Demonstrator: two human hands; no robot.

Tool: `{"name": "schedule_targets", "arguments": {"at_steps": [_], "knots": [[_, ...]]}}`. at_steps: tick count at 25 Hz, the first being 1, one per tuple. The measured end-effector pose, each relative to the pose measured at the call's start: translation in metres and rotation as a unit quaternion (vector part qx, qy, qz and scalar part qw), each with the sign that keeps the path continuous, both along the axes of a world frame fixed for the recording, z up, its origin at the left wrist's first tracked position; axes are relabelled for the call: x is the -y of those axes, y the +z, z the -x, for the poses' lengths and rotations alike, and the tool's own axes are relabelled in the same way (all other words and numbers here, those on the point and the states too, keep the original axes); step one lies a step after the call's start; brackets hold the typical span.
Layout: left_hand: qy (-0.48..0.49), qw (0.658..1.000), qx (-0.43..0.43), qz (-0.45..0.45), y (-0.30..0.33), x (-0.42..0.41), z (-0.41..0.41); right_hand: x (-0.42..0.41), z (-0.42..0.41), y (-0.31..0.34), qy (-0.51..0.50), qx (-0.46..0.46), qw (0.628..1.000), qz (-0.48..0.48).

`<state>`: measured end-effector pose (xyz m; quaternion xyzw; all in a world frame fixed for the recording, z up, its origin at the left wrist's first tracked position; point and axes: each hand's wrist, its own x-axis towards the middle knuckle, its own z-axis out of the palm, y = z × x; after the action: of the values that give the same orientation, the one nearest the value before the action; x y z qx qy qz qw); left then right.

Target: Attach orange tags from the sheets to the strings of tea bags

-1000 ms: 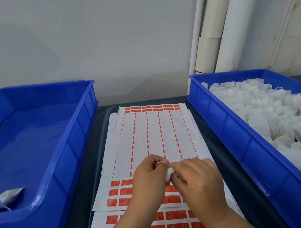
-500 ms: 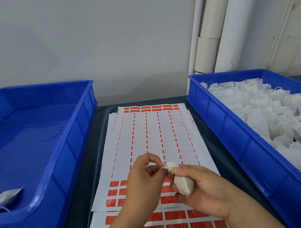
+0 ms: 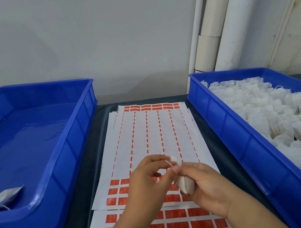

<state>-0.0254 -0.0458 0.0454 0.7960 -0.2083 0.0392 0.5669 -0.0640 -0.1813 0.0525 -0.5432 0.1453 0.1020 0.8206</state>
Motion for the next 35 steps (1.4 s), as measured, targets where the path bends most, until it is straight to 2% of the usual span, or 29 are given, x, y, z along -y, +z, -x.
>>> {"name": "schedule_targets", "arguments": {"at_steps": [5,9,13,16,21,26,28,29,32,33,35], "knots": [[0.103,0.993,-0.062,0.021,-0.006,0.003,-0.008,-0.001,0.003,-0.004,-0.029,-0.012,0.999,0.025],[0.158,0.985,-0.069,0.018,-0.002,0.001,-0.017,0.005,0.010,-0.008,0.001,-0.005,0.999,0.042],[0.091,0.993,-0.074,0.010,0.009,0.006,-0.021,0.023,0.015,-0.004,0.062,0.032,0.993,0.098],[0.011,0.999,-0.051,0.002,0.019,0.025,-0.016,0.030,0.016,0.003,0.093,0.057,0.994,0.016],[-0.038,0.999,-0.027,-0.020,0.025,0.049,-0.012,0.049,0.020,0.000,-0.008,0.075,0.997,-0.024],[-0.044,0.995,-0.078,-0.032,0.008,0.061,-0.020,0.076,0.024,-0.007,-0.130,0.064,0.989,0.038],[-0.040,0.991,-0.090,-0.088,-0.008,0.062,-0.026,0.082,0.026,-0.012,-0.174,0.046,0.982,0.050],[-0.042,0.983,-0.096,-0.151,-0.019,0.061,-0.028,0.084,0.027,-0.014,-0.189,0.033,0.980,0.053],[-0.042,0.912,-0.046,-0.406,-0.056,0.052,-0.028,0.086,0.027,-0.019,-0.185,-0.008,0.980,0.070],[-0.038,0.896,-0.020,-0.442,-0.064,0.050,-0.028,0.084,0.025,-0.020,-0.182,-0.022,0.979,0.085],[-0.034,0.890,0.003,-0.454,-0.071,0.046,-0.031,0.080,0.019,-0.023,-0.194,-0.053,0.972,0.122]]}}
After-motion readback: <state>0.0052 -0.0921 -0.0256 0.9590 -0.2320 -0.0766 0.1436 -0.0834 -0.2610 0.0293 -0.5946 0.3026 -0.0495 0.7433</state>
